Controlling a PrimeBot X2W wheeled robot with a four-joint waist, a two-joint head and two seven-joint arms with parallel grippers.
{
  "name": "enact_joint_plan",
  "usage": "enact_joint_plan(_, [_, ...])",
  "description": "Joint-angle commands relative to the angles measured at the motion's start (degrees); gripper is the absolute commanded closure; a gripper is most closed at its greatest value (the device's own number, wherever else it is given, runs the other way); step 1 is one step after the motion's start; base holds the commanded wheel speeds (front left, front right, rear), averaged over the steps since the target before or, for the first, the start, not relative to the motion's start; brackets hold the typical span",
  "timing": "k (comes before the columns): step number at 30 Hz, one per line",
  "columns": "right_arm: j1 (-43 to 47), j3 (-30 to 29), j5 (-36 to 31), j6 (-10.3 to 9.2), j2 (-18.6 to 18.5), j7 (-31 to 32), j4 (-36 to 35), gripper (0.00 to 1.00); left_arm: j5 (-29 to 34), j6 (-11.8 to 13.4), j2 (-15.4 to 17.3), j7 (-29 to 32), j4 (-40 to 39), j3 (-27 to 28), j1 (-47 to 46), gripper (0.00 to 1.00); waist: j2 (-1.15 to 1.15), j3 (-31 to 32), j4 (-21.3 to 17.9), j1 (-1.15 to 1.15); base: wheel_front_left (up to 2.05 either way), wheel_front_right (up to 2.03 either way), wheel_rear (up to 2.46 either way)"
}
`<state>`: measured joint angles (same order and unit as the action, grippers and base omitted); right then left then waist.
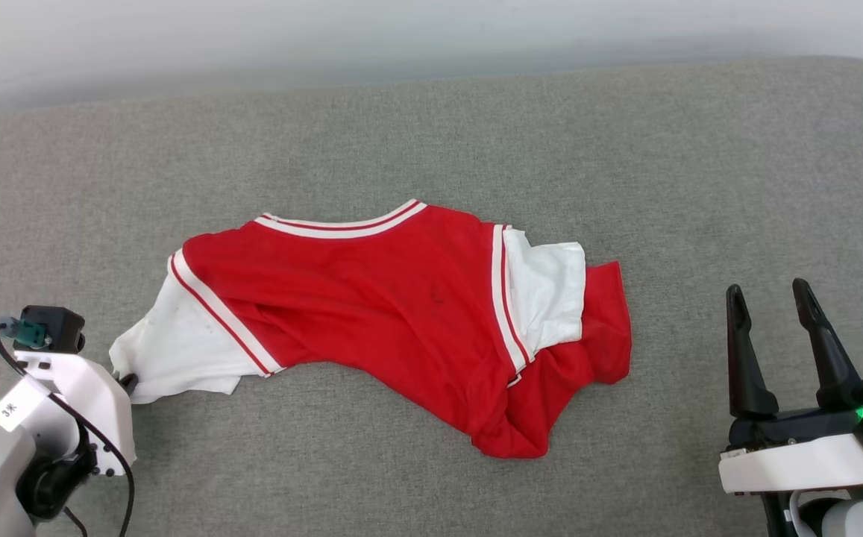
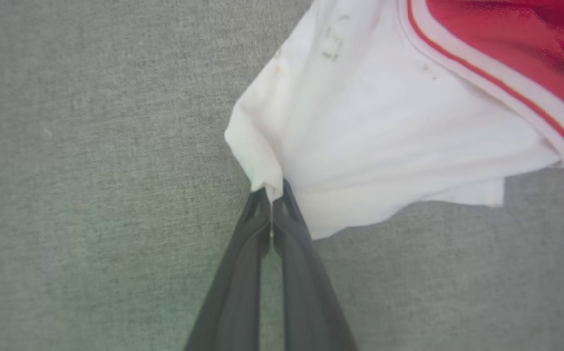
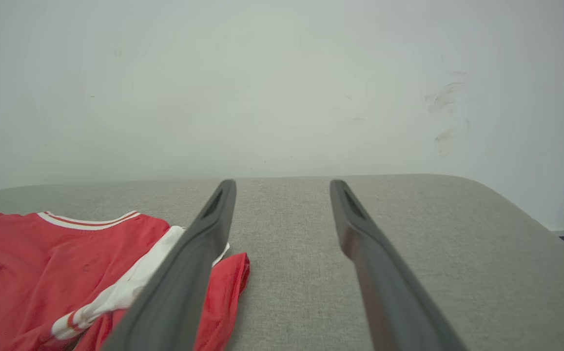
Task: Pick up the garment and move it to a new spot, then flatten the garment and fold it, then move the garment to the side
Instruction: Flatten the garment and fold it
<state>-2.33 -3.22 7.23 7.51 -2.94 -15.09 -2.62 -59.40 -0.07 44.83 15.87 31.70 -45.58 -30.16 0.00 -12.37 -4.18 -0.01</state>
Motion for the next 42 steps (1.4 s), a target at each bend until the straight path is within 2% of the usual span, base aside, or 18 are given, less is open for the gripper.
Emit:
enact_joint_plan(1, [0.23, -0.28, -0.47, -0.04, 0.11, -0.12, -0.04, 0.0, 0.56, 0.02, -1.29, -1.05, 0.92, -0.42, 1.16, 0.0, 0.0, 0.47, 0.02, 0.01, 0.0, 0.0, 0.0])
enact_joint_plan(5, [-0.32, -0.99, -1.08, -0.04, 0.11, -0.12, -0.62, 0.0, 2.92, 1.35, -2.39, -8.92, 2.1, 0.86, 0.19, 0.0, 0.0, 2.18, 0.25, 0.01, 0.0, 0.0, 0.0])
enact_joint_plan(9, [-1.49, -2.27, -2.2, -0.04, 0.12, -0.12, -1.49, 0.0, 5.46, 4.54, -3.86, -18.32, 1.28, 2.2, 0.91, 0.0, 0.0, 4.31, 1.1, 0.01, 0.0, 0.0, 0.0])
enact_joint_plan(13, [-3.36, -3.03, -3.87, -0.03, -0.63, -0.11, -2.32, 0.0, 7.05, 7.09, -4.99, -23.91, -1.41, 2.63, 2.44, 0.0, 0.0, 5.84, 2.44, 0.01, 0.0, 0.0, 0.0])
enact_joint_plan(18, [-7.95, -2.49, -3.8, -0.04, -4.74, -0.11, -2.39, 0.0, 9.62, 12.44, -5.75, -29.31, -6.93, 4.07, 4.42, 0.0, 0.0, 6.56, 4.04, 0.01, 0.0, 0.0, 0.0])
enact_joint_plan(22, [-12.62, -0.01, -2.71, -0.04, -9.99, -0.11, 0.94, 0.0, 12.08, 17.2, -6.71, -30.85, -12.71, 6.9, 6.93, 0.0, 0.0, 6.63, 5.42, 0.01, 0.0, 0.0, 0.0])
enact_joint_plan(25, [-16.63, 4.08, -0.17, -0.04, -14.98, 1.59, 4.77, 0.0, 15.88, 20.71, -7.61, -31.13, -17.6, 10.25, 9.02, 0.0, 0.0, 6.44, 6.51, 0.01, 0.0, 0.0, 0.0])
enact_joint_plan(28, [-20.73, 9.35, 4.63, -0.04, -19.76, 7.5, 7.23, 0.0, 20.84, 23.41, -9.03, -31.11, -22.37, 14.42, 12.02, 0.0, 0.0, 5.78, 7.58, 0.01, 0.0, 0.0, 0.0])
enact_joint_plan(32, [-25.8, 17.76, 11.91, -0.05, -26.46, 18.64, 8.78, 0.0, 26.62, 24.72, -12.01, -31.12, -27.27, 19.15, 15.94, 0.0, 0.0, 4.59, 9.2, 0.01, 0.0, 0.0, 0.0])
enact_joint_plan(37, [-31.95, 28.46, 20.5, -0.06, -33.3, 33.71, 10.53, 0.0, 31.9, 23.75, -16.02, -31.13, -30.34, 22.98, 19.23, 0.0, 0.0, 2.52, 11.05, 0.01, 0.0, 0.0, 0.0])
enact_joint_plan(38, [-31.95, 28.46, 20.5, -0.06, -33.3, 33.71, 10.53, 0.0, 31.9, 23.75, -16.02, -31.13, -30.34, 22.98, 19.23, 0.0, 0.0, 2.52, 11.05, 0.01, 0.0, 0.0, 0.0])
enact_joint_plan(39, [-34.25, 32.65, 24.05, -0.05, -35.4, 39.89, 11.21, 0.0, 33.45, 23.01, -17.5, -31.13, -30.68, 23.92, 19.78, 0.0, 0.0, 1.52, 11.72, 0.01, 0.0, 0.0, 0.0])
enact_joint_plan(42, [-37.86, 36.88, 29.13, -0.05, -37.5, 47.85, 12.72, 0.0, 35.29, 21.72, -19.72, -31.12, -30.71, 25.17, 19.92, 0.0, 0.0, -0.17, 12.58, 0.01, 0.0, 0.0, 0.0])
